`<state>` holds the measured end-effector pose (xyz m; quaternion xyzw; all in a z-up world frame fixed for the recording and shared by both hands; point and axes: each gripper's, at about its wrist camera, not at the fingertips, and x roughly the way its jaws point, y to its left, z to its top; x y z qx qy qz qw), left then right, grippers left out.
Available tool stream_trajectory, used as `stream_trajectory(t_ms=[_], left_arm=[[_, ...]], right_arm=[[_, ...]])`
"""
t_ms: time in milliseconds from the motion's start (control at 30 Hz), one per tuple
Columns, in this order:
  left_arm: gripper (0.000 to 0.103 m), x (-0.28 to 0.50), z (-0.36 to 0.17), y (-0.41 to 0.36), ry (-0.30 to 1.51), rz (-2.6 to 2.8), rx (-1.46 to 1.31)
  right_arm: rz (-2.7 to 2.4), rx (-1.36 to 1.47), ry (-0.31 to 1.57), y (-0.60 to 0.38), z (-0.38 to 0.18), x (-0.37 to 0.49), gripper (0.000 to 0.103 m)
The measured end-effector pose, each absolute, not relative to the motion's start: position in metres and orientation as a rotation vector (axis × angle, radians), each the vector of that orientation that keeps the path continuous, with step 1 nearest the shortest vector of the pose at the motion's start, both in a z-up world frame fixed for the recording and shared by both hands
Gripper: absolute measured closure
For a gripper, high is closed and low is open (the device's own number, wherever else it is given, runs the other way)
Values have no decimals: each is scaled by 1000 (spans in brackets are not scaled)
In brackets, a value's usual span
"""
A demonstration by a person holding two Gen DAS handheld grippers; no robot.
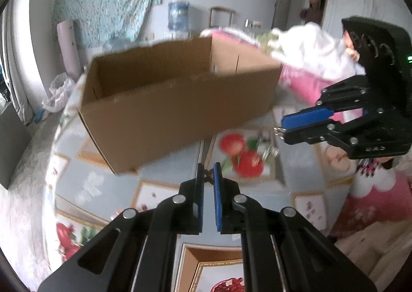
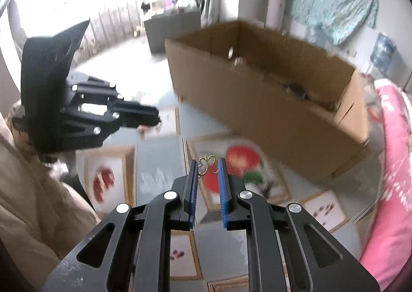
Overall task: Organize jewelry
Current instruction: 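Carry the pretzel charm over the box with the right tool, then open the right tool to drop the charm into the box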
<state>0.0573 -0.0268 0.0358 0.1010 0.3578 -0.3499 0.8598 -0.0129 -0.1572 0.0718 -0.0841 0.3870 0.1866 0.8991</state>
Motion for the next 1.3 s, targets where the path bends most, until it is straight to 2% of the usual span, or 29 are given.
stream_trajectory(t_ms=[167, 300, 500, 600, 800, 1100, 1167, 1233, 1300], left_arm=[[97, 72, 100, -14, 615, -804, 117], [97, 112, 115, -22, 613, -803, 125], [97, 201, 87, -49, 848, -699, 180], [97, 237, 68, -58, 995, -688, 156], [96, 267, 41, -77, 1115, -649, 214], [96, 282, 28, -88, 1180, -596, 228], [93, 285, 26, -86, 1193, -590, 216], [84, 285, 27, -84, 1197, -586, 204], [83, 286, 28, -82, 1193, -579, 198]], right_arm=[[413, -181, 646, -167, 127, 4, 90], [433, -121, 642, -185, 147, 54, 90], [454, 88, 937, -212, 114, 163, 90], [432, 113, 1076, -209, 95, 197, 90], [400, 138, 1266, -198, 59, 231, 90], [370, 168, 1319, -201, 40, 241, 88], [368, 169, 1317, -201, 40, 241, 87], [364, 170, 1313, -204, 42, 242, 87], [357, 174, 1307, -207, 42, 244, 87]])
